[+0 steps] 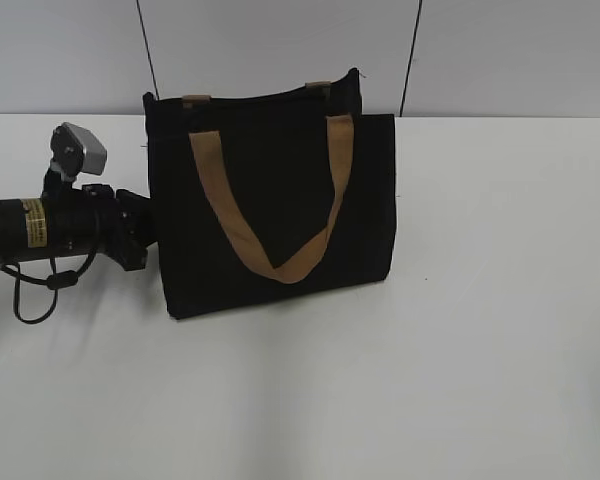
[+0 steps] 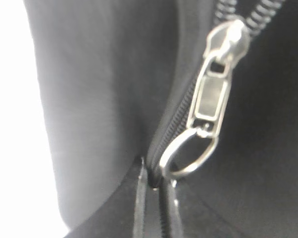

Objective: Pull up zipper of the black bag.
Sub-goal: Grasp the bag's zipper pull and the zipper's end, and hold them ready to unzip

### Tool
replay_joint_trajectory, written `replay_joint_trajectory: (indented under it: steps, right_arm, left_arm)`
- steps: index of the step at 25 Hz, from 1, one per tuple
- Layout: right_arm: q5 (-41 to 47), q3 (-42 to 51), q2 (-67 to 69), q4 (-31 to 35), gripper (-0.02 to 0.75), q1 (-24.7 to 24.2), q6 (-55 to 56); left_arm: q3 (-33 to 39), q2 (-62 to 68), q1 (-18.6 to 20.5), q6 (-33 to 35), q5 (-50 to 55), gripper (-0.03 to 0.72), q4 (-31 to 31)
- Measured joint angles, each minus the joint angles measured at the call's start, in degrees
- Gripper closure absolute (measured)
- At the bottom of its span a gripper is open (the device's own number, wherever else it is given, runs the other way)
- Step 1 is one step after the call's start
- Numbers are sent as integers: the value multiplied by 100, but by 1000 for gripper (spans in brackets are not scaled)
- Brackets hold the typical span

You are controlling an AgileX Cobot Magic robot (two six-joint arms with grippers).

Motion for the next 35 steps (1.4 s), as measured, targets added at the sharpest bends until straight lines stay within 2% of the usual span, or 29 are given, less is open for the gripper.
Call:
replay_joint_trajectory:
  steps: [4, 11, 17, 20, 25, 29, 35]
  right_arm:
    - [0, 0, 0, 0, 256, 0, 0]
    - [0, 0, 0, 1, 256, 0, 0]
    - [0, 0, 0, 161, 256, 0, 0]
    - [0, 0, 0, 264, 256, 0, 0]
    - [-282, -140, 38, 482, 256, 0, 0]
    - [-905, -437, 872, 677, 256, 0, 0]
    - [-1766, -1112, 2975, 1209, 262, 0, -502]
  left_arm:
    - [74, -246, 0, 15, 130, 662, 0]
    - [473, -1406, 0, 57, 1199, 663, 64]
    - [535, -2576, -2, 80, 1991, 664, 90]
    - [535, -2968, -14, -119, 2120, 664, 159]
    - [535, -3236, -27, -760, 2201, 664, 695]
    - [535, -3423, -29, -1110, 2331, 664, 982]
    - [472, -3537, -29, -1321, 2541, 664, 1089]
